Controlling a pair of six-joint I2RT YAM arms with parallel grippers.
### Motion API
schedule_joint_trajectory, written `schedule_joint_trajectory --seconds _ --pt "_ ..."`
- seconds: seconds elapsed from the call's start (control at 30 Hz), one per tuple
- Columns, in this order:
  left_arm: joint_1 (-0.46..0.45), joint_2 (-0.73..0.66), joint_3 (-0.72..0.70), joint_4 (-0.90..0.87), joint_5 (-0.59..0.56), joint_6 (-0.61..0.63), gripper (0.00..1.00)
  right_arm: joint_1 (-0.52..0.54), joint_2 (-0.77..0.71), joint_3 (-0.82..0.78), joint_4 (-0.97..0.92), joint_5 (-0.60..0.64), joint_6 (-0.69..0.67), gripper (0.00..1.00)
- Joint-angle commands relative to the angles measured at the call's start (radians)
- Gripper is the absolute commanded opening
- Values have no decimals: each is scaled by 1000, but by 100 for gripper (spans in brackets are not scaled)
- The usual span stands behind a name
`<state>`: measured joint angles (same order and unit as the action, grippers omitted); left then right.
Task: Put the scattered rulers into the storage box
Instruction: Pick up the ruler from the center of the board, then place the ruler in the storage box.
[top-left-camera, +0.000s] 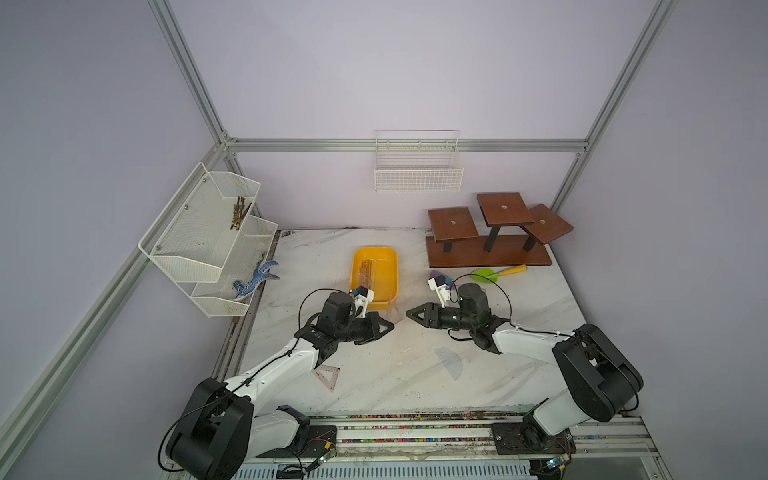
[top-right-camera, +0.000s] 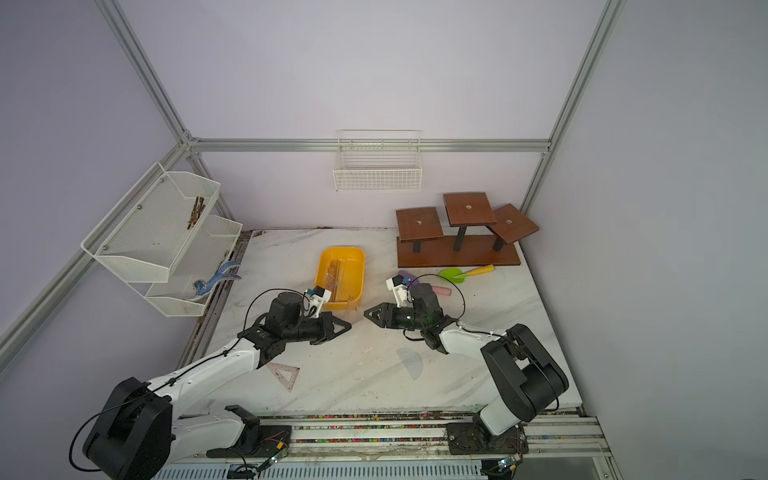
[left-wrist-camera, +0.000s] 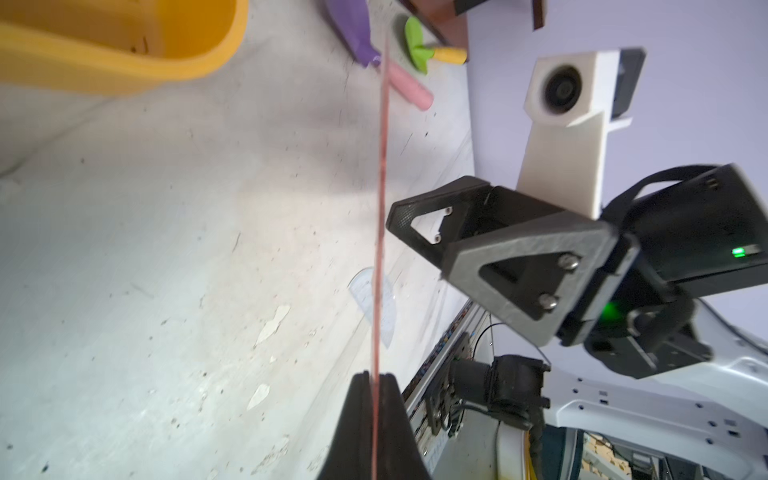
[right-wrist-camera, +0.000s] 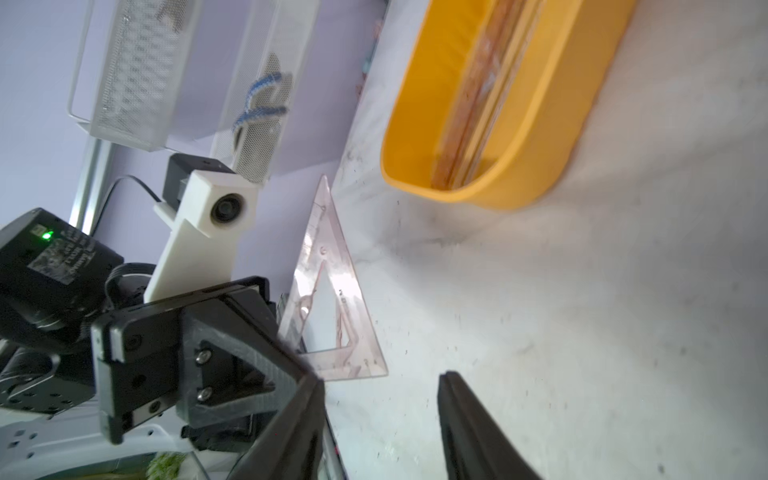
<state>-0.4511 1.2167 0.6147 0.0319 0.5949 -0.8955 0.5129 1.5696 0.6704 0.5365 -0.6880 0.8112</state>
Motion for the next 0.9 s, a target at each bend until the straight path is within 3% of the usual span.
schedule_joint_trajectory --seconds 0.0,0.17,0.43,0.57,0.77,0.8,0.87 --pt "34 3 -14 250 33 -119 0 -28 62 22 286 -93 258 59" --pt "74 66 -64 500 100 -234 0 -25 189 65 584 -140 485 59" --pt "80 154 -97 693 150 -318 0 -1 244 144 591 -136 507 51" --pt "81 158 -101 702 149 -319 0 1 268 171 593 -137 513 37" --pt "91 183 -97 684 157 -298 0 0 264 222 428 -113 404 2" --pt "102 187 -93 657 166 -280 6 1 265 246 344 -97 347 0" --pt "154 186 -78 560 185 -210 41 9 277 337 97 -27 189 0"
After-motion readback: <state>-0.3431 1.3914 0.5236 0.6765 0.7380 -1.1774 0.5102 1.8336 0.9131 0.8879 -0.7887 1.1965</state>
